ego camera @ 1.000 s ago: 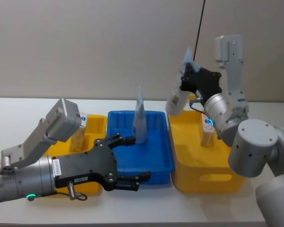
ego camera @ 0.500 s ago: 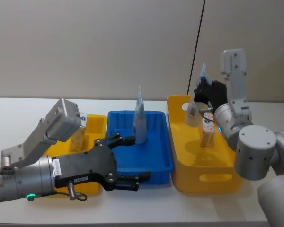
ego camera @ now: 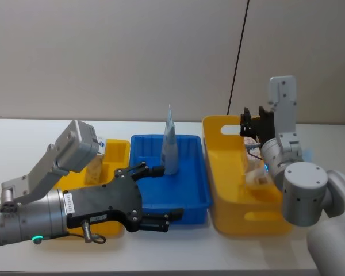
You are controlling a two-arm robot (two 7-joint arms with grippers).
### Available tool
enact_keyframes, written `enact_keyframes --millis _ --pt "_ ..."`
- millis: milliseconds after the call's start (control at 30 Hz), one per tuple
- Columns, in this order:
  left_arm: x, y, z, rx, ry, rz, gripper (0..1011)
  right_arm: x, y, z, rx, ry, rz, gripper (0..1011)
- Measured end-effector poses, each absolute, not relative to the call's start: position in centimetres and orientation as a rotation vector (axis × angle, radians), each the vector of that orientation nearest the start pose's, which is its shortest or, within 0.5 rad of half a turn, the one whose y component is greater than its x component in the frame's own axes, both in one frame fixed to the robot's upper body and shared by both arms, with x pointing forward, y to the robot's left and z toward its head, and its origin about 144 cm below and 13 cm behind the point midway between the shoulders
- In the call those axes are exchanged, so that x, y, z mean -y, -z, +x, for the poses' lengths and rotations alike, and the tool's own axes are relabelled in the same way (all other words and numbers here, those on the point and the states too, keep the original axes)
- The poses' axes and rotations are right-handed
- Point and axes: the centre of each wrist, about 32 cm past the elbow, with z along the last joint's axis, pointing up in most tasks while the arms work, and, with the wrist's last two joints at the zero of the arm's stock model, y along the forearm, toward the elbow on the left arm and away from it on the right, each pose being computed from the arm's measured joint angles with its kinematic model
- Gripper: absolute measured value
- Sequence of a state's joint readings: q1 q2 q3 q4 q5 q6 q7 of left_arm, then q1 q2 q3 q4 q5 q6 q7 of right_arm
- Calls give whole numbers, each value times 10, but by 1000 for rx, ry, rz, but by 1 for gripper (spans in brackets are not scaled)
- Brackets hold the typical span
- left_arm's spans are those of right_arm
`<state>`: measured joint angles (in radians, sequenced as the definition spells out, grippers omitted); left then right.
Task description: Bimanual collaborative sorting of washing and personal care products
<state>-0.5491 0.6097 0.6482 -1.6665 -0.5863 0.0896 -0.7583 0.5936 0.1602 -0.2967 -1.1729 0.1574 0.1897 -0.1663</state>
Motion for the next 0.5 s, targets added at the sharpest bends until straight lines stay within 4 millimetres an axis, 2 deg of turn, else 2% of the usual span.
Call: enact_keyframes --millis 100,300,500 --pt "-219 -1292 529 212 -250 98 1001 207 -1241 612 92 1561 -121 375" --pt "-219 -1292 529 212 -250 98 1001 205 -1238 614 89 1573 -69 607" --pt "-219 -1292 529 212 -250 98 1001 205 -1240 613 72 1549 -20 785"
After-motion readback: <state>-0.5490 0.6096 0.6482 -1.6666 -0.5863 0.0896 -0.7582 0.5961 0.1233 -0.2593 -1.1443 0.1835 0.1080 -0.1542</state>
